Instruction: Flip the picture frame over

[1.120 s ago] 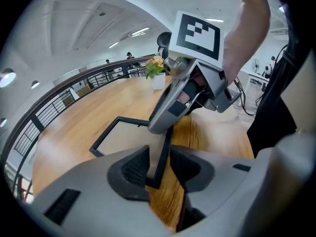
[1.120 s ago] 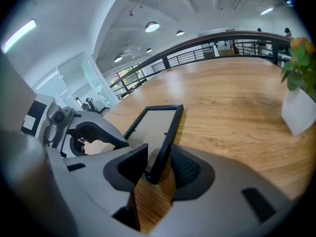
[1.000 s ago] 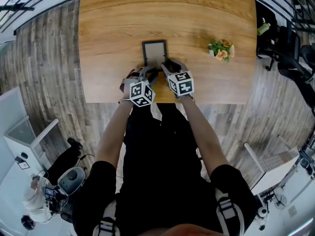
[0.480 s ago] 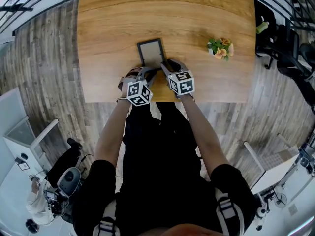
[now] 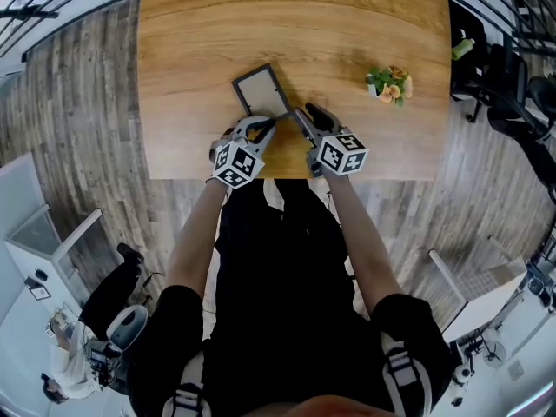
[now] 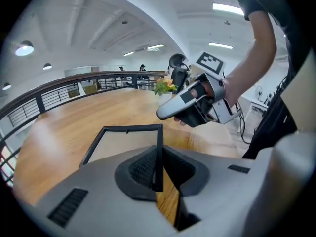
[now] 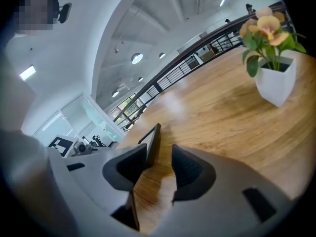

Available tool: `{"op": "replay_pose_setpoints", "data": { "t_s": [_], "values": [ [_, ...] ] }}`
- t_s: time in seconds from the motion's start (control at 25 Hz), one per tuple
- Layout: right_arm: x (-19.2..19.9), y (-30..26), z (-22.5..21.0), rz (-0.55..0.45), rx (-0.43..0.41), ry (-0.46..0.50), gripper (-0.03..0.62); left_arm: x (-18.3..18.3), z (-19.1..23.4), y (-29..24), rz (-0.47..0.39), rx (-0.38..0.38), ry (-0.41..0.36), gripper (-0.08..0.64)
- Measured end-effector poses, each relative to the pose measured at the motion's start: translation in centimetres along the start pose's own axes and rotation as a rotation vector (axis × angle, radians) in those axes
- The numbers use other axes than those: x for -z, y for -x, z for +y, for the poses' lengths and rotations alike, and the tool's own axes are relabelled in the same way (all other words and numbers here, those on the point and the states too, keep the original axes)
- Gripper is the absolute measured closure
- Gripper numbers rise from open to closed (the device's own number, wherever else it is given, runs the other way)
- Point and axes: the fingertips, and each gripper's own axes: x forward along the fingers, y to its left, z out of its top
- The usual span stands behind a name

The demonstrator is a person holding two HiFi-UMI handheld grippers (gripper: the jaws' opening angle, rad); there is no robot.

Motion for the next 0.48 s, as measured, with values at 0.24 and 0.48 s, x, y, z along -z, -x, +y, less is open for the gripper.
{"op": "replay_pose_setpoints", "data": {
  "t_s": [0.24, 0.48],
  "values": [
    [0.3, 0.4, 0.1, -0.025, -0.036, -0.056, 0.422, -3.6, 1.5, 1.6, -0.195, 0.015, 0.256, 0.505],
    [1.7, -0.1, 1.2, 0.015, -0.069, -0.037, 0.425, -6.3, 3.0, 3.0, -0.365, 0.025, 0.464, 0.505]
  ]
}}
